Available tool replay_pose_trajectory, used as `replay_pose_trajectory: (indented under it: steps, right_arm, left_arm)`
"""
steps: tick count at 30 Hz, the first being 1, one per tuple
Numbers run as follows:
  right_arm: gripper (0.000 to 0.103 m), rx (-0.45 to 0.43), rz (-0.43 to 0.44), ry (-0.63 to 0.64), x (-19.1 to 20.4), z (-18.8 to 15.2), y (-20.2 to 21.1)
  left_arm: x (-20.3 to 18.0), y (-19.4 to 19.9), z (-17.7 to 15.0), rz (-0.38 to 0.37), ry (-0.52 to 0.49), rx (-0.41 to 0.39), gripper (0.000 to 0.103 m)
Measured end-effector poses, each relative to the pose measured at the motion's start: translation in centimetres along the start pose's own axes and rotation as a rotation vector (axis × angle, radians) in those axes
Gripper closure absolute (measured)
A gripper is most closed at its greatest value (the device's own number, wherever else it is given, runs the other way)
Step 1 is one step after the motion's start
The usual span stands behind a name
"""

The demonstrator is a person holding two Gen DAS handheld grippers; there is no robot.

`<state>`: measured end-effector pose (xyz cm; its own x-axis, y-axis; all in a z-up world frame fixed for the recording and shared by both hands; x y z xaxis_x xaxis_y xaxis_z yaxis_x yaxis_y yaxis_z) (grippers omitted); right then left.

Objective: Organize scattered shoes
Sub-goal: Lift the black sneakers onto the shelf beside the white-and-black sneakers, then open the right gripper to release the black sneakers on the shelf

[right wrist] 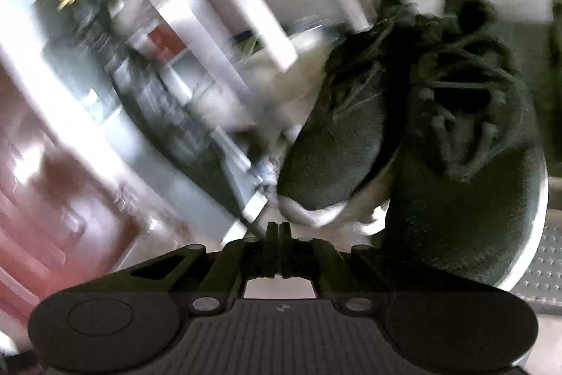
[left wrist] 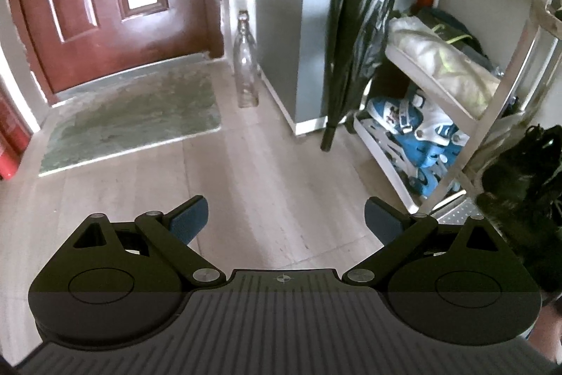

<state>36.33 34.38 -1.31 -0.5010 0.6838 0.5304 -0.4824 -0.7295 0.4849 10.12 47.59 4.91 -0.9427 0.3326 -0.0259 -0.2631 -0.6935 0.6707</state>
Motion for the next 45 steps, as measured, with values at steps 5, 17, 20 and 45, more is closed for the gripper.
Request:
replay_pose_trajectory:
  steps: [5,17,20,45]
  right_arm:
    - [0.086,0.051,0.106,0.087,1.1,-1.4,3.5]
    - [0.091,0.059,0.044,-0.08,-5.2,-2.0,4.4]
    - [0.087,0.051,0.011,-0.105,-6.3,-0.9,3.4]
    - [0.088,-0.006,-0.087,-0.044,-6.6,-0.5,3.6]
  left_arm:
    - [-0.6,0.2,-0.2,-0.01,-0.012,0.002,0.004]
    - [-2.4,0.4,-1.0,-0.03,-0.054,0.01,0.004]
    - [-2.7,0.4,-1.1,-0.033,-0.06,0.012,0.004]
    - [-4.2,0.5,-2.0,-0.062,-0.111,0.034,0.004]
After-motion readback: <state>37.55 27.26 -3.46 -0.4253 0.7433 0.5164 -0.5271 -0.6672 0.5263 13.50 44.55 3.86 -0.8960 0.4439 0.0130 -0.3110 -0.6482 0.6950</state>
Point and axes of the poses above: each gripper's, at about its wrist camera, not at the fingertips, and y roughly against the way its jaws point, x to its left, z to its top, the point moved 9 cm from there along -y, roughly the way its jaws point, and after that the axes turned 4 degrees about -x, right-handed, at the moved point
